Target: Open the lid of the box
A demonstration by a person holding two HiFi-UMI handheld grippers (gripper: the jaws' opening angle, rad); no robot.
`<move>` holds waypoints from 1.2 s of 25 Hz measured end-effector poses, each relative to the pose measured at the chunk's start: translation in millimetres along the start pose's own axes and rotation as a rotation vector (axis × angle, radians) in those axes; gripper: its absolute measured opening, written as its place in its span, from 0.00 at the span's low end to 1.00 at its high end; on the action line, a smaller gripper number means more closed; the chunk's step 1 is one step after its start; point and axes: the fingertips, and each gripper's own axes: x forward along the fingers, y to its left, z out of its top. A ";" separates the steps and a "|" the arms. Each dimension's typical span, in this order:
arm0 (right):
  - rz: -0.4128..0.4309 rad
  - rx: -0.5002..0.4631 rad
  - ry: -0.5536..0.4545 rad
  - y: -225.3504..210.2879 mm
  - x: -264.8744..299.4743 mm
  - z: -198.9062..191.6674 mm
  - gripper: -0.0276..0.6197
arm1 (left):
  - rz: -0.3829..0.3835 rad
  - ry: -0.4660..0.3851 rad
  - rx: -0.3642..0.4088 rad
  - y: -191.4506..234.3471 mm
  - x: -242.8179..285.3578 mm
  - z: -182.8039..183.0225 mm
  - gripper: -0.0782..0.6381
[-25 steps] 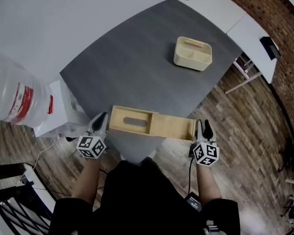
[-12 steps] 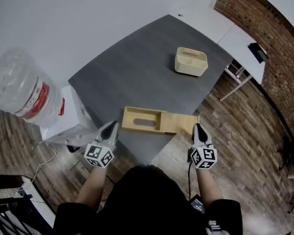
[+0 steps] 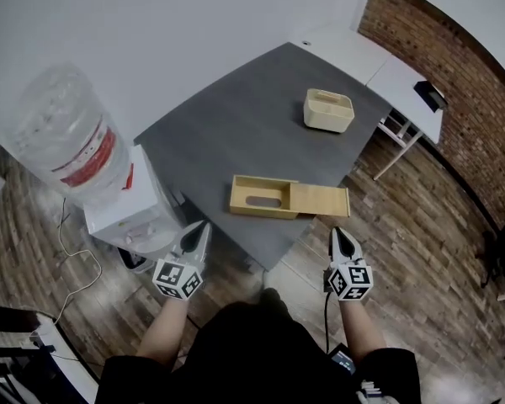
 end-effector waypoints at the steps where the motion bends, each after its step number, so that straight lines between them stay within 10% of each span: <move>1: 0.002 -0.007 0.002 7.2 -6.7 -3.1 0.05 | -0.007 -0.005 -0.002 -2.6 -8.3 0.2 0.11; 30: 0.184 -0.069 0.010 50.8 -56.8 -3.8 0.05 | -0.015 0.002 0.001 -39.7 -48.6 0.7 0.11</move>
